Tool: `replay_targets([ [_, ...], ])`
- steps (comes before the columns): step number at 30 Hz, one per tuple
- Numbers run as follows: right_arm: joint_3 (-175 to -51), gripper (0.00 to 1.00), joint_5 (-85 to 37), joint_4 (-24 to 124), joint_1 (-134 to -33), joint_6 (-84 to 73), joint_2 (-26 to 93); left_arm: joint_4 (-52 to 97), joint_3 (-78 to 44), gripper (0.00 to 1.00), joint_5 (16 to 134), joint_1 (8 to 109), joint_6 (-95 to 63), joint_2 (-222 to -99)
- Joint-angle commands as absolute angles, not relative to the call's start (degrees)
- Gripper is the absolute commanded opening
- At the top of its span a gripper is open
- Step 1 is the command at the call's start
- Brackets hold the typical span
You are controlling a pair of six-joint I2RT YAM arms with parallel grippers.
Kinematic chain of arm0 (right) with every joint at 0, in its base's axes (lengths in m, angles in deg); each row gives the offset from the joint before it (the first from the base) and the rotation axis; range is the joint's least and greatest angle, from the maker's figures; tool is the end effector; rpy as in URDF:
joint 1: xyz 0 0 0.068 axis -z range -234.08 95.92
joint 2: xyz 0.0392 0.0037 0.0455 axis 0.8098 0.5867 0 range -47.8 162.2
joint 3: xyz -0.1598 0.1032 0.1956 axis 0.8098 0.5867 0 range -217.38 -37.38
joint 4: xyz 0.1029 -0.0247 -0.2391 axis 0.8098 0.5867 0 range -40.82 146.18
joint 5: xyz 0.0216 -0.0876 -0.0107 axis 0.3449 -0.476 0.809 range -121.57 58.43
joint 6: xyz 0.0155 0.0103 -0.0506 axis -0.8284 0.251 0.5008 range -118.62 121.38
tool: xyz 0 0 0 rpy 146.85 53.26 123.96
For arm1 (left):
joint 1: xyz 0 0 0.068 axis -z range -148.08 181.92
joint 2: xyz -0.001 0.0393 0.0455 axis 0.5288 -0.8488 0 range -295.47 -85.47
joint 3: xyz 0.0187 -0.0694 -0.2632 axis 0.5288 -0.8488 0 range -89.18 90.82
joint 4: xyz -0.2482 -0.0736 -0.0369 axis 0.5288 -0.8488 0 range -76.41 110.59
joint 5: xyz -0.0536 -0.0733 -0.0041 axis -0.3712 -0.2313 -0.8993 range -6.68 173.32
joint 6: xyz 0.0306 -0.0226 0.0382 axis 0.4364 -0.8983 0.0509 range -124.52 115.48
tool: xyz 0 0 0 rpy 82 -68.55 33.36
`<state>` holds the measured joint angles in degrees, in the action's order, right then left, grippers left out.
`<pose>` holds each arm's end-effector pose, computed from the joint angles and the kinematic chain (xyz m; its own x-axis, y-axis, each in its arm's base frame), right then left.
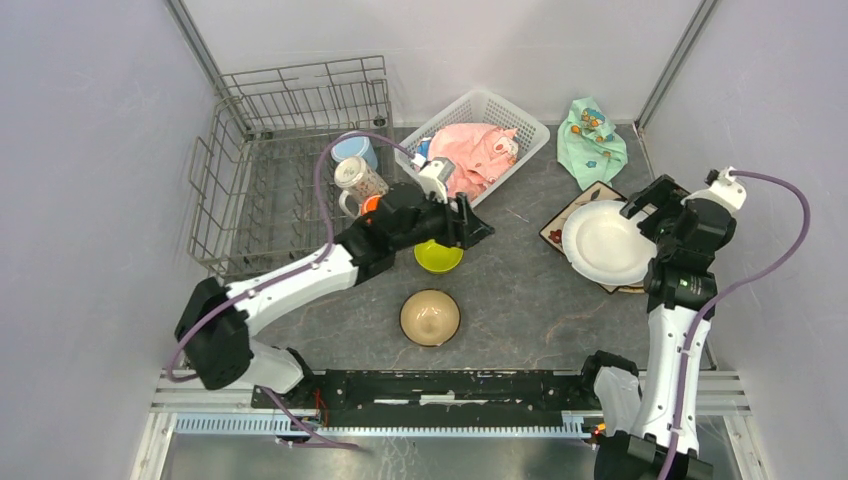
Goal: Load the mixed dishes into the dish rack
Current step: Pick up the plate from the corner of the board.
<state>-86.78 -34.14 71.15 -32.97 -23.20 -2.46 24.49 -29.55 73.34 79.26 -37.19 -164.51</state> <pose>0.1662 -0.0659 0.3448 -0.0947 0.4820 -0.8711 0.4827 0.7875 0.3832 0.2163 -0.2438 0.3188 -0.6045 -0.1285 -0.7862 0.6071 0.5646 -0.5591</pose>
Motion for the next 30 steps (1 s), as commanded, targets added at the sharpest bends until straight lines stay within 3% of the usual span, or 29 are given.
replay_targets([
  [1, -87.78, 0.95, -19.97, 65.24, -34.53, -23.74, -5.31, 39.09, -25.78, 0.73, 78.06, 83.35, -45.85, -171.11],
  [15, -89.87, 0.97, -16.80, 64.98, -36.52, -28.55, -9.00, 55.68, -13.46, 0.64, 81.52, 89.68, -58.51, -198.14],
  [30, -86.36, 0.98, -17.65, 62.29, -38.88, -28.52, -11.31, 50.21, 0.04, 0.60, 82.36, 89.84, -58.19, -211.76],
])
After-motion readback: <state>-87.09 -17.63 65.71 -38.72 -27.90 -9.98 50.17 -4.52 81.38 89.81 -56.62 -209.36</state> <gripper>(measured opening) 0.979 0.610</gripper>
